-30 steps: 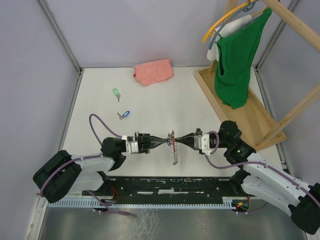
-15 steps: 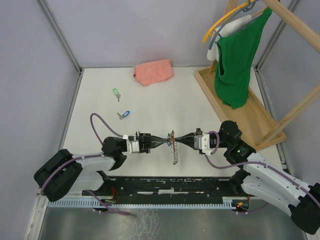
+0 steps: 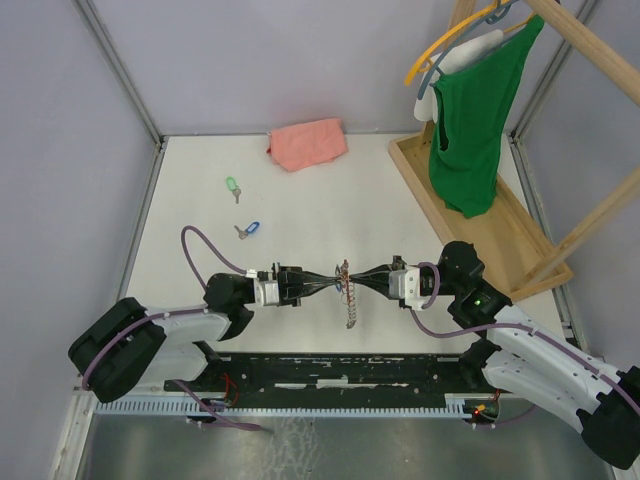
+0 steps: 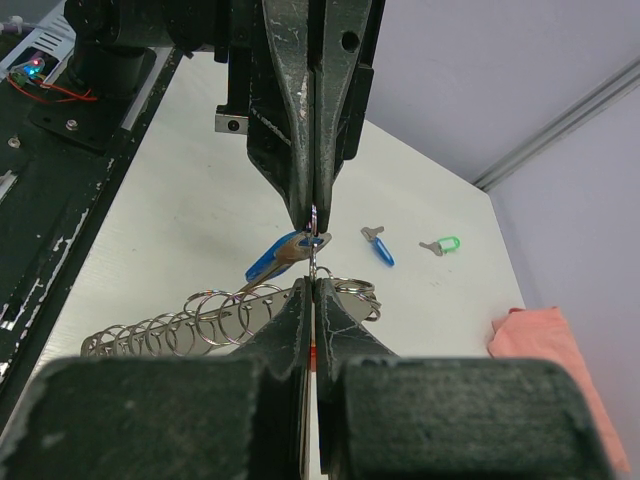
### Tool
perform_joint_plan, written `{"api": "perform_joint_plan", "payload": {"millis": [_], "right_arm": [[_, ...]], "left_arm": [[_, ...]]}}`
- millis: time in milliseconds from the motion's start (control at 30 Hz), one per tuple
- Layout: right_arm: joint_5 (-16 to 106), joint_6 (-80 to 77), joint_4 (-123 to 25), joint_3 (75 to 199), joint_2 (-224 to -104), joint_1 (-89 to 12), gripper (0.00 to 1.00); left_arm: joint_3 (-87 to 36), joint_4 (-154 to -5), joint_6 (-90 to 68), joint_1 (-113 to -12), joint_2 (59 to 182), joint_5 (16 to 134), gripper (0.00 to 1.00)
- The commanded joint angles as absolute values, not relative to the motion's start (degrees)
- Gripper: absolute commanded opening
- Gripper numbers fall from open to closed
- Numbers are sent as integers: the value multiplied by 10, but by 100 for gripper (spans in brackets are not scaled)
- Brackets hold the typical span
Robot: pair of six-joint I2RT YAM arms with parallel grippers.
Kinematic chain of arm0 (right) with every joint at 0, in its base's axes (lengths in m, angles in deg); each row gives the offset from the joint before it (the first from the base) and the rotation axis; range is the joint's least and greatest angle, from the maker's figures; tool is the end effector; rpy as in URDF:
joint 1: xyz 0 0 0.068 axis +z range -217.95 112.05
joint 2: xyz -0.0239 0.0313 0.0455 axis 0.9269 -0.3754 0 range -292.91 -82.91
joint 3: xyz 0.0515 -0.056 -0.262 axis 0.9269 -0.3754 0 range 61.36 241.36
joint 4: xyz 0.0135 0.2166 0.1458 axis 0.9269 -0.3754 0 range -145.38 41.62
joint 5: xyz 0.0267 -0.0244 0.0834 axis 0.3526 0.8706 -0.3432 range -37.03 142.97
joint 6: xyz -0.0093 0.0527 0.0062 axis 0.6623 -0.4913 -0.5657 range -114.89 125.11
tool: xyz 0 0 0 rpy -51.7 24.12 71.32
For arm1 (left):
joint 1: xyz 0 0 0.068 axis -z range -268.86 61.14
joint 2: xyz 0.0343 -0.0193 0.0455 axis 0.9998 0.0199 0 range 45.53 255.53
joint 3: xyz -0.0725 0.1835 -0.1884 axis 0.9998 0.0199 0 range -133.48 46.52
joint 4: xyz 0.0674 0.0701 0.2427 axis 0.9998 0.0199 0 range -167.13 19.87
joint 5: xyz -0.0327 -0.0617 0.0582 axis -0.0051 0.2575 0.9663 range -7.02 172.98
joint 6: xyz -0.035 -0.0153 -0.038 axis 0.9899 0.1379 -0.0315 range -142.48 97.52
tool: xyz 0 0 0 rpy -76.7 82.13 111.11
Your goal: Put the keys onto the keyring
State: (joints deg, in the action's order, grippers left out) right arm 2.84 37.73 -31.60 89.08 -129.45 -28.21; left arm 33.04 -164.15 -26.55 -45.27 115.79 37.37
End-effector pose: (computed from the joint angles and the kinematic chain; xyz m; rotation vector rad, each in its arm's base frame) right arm 0.1258 0.1402 0.2794 -1.4373 0.8142 0.7930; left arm 0.1277 -0.1568 0.2397 1.1036 0.6365 -1.0118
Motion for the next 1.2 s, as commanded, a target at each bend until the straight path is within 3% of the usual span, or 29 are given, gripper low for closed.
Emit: {"api": "perform_joint_plan", "payload": {"millis": [0, 1167], "right_arm": [[18, 372, -276, 902, -1283, -280, 1], [23, 374, -269, 900, -1280, -280, 1]], "left_arm": [[318, -1665, -272, -450, 1148, 386, 3], [304, -1642, -249, -450, 1153, 374, 3]]}}
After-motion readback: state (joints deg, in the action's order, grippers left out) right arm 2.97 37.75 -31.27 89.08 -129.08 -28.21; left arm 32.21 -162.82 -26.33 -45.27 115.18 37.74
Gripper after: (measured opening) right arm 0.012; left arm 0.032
